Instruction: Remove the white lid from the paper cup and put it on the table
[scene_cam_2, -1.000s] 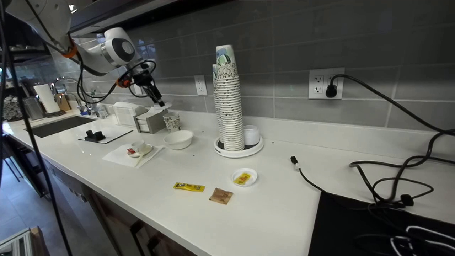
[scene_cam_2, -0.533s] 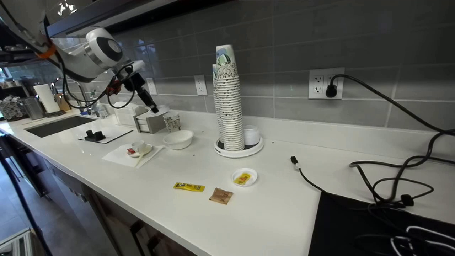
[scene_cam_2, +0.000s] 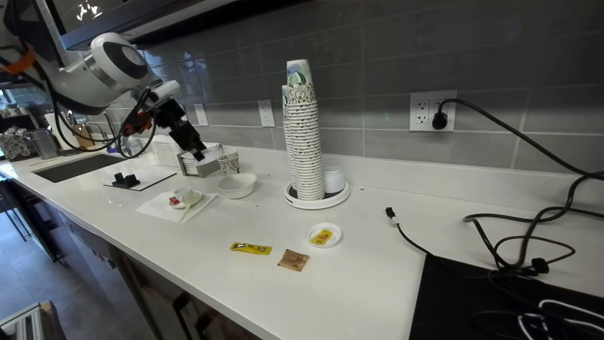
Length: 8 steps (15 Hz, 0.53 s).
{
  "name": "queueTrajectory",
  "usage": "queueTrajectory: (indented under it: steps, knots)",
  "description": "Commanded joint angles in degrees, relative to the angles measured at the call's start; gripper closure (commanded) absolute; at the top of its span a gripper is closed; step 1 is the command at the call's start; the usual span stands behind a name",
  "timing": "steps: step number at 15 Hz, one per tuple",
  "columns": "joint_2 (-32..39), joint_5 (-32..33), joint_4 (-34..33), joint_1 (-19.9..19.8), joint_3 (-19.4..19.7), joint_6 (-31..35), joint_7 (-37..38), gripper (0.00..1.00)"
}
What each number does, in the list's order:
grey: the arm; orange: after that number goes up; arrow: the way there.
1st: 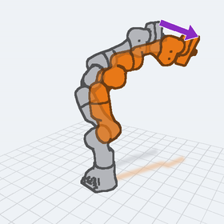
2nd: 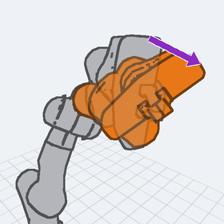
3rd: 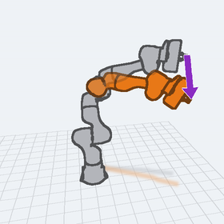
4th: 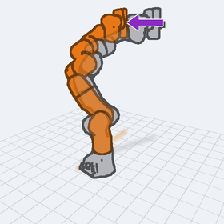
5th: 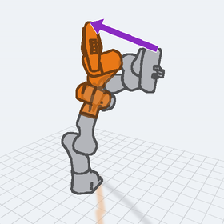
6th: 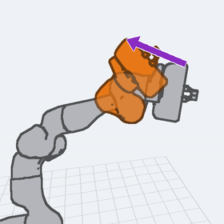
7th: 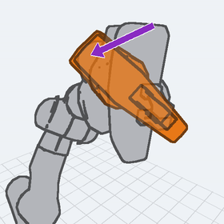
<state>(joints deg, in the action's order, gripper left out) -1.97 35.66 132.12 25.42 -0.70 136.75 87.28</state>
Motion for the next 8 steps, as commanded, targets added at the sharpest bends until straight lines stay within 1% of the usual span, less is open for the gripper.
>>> queueTrajectory:
  steps: [1, 3, 4, 5, 8]
  knots:
    - [-0.08, -0.33, 0.0, -4.9, -5.05, 0.01, -0.15, 0.17]
    - [-0.07, -0.33, 0.0, -4.86, -5.22, 0.01, 0.04, 0.17]
    - [-0.07, -0.33, 0.0, -4.86, -5.24, 0.01, 0.08, 0.42]
    - [1.53, -2.09, -1.27, -5.34, -5.68, 0.47, -1.95, 0.42]
    - [5.77, -3.5, -4.26, -9.25, -6.4, 2.56, -5.47, 0.42]
